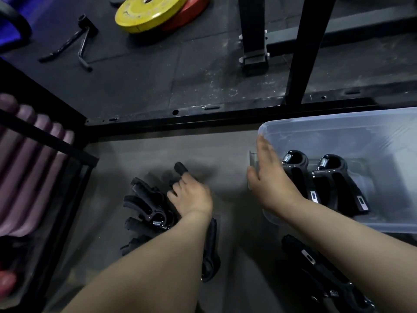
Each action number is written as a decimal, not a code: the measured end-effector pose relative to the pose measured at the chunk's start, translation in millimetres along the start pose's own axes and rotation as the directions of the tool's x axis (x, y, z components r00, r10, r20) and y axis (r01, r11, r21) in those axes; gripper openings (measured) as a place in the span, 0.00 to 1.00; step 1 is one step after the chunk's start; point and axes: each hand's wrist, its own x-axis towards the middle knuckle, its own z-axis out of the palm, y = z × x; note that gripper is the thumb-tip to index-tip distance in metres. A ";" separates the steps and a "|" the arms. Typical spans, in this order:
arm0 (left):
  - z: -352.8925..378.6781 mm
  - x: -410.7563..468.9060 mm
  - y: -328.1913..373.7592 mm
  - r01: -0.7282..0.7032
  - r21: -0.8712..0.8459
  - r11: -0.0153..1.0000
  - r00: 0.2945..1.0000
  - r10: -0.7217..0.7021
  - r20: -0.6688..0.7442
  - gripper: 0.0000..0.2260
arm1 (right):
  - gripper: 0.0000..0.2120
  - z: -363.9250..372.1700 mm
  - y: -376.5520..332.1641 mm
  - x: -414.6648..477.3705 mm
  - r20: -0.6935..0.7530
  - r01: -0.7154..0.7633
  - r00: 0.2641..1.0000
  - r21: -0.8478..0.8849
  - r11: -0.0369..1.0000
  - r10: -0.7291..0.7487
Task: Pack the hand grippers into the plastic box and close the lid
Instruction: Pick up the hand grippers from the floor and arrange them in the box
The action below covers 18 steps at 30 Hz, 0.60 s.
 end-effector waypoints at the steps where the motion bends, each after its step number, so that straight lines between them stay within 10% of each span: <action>1: -7.3 4.5 5.5 0.038 -0.097 0.995 0.999 -0.042 -0.033 0.15 | 0.35 0.3 -0.1 0.4 -0.006 -0.002 1.000 0.005 1.000 0.002; 6: -49.6 21.7 42.6 0.188 -0.525 0.830 0.973 -0.231 -0.017 0.14 | 0.36 1.1 1.5 2.0 -0.017 -0.016 1.000 0.008 1.000 0.016; 15: -135.1 -3.5 100.7 -0.252 -0.775 0.579 0.955 0.017 -0.297 0.14 | 0.38 -17.7 4.3 2.0 0.134 0.027 0.991 0.015 1.000 -0.029; 18: -153.1 -15.6 109.8 -0.401 -0.736 0.546 0.910 0.144 -0.389 0.15 | 0.40 -35.4 5.1 -4.6 0.217 -0.074 0.976 0.285 0.956 0.011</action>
